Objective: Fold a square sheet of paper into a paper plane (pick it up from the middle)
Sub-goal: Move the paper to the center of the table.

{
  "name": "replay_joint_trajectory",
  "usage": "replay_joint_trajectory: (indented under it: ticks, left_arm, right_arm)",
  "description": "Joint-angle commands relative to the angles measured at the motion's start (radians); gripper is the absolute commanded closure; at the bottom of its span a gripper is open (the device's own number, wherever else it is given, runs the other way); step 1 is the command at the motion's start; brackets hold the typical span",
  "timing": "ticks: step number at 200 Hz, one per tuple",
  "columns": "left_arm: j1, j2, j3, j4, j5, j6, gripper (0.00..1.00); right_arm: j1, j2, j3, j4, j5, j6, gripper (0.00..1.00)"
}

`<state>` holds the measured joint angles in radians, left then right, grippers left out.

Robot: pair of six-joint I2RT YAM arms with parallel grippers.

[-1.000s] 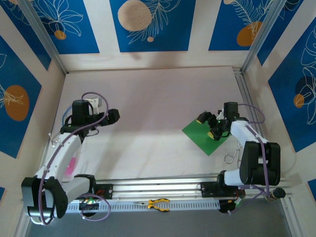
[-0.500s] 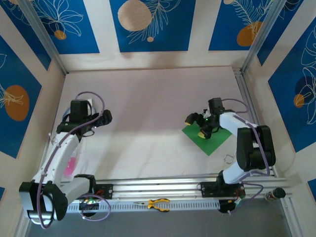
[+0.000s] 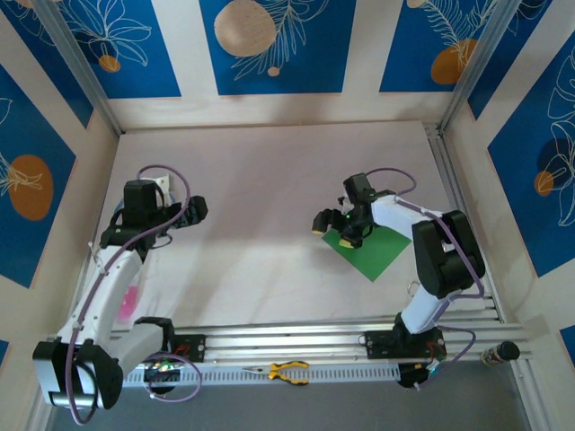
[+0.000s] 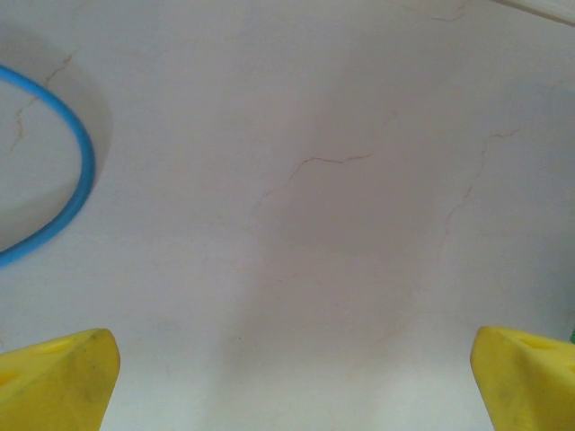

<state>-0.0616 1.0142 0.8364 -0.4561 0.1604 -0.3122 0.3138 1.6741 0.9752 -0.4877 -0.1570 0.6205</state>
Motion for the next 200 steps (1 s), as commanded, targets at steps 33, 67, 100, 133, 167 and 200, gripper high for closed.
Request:
replay_joint_trajectory:
  ticks: [33,67,100,133,167,200]
  left_arm:
    - [0.007,0.009,-0.012,0.028,0.107,0.015,0.0]
    - [0.007,0.024,-0.01,0.028,0.11,0.017,0.0]
    - [0.006,0.021,-0.014,0.022,0.095,0.023,0.0]
    - [0.006,0.019,-0.009,0.005,0.084,0.021,0.0]
    - [0.006,0.01,-0.005,-0.018,0.067,0.028,0.0]
    - [0.008,-0.005,-0.005,-0.032,0.061,0.027,0.0]
  right_arm:
    - [-0.135,-0.08,-0.007,-0.026,0.112,0.041,0.08]
    - [-0.182,-0.051,-0.02,-0.034,0.149,0.067,0.08]
    - [-0.14,0.005,0.001,-0.042,0.118,0.048,0.08]
    - [-0.036,0.085,0.06,-0.062,0.105,0.013,0.08]
    - [0.097,0.163,0.127,-0.057,0.093,-0.013,0.08]
    - [0.213,0.25,0.214,-0.064,0.087,-0.033,0.08]
